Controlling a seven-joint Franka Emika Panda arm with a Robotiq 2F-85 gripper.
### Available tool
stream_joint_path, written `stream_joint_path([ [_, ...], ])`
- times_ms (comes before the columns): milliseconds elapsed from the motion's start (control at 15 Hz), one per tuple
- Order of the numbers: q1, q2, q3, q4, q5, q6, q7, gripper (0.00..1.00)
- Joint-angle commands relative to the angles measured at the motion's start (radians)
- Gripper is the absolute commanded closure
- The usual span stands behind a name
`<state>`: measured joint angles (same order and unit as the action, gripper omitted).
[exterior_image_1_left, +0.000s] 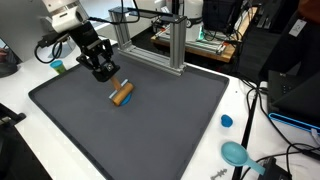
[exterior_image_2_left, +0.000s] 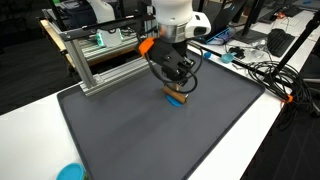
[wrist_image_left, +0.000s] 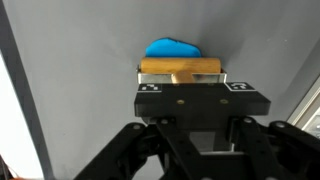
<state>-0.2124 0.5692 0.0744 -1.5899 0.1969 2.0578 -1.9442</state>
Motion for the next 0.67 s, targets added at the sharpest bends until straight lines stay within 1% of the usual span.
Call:
stream_joint_path([
  [0, -0.009, 0.096, 0.052, -0.002, 0.072, -0.008, -0.077, 0.78],
  [600, -0.001, 0.118, 0.054, 0.029, 0.064, -0.069, -0.146, 0.78],
])
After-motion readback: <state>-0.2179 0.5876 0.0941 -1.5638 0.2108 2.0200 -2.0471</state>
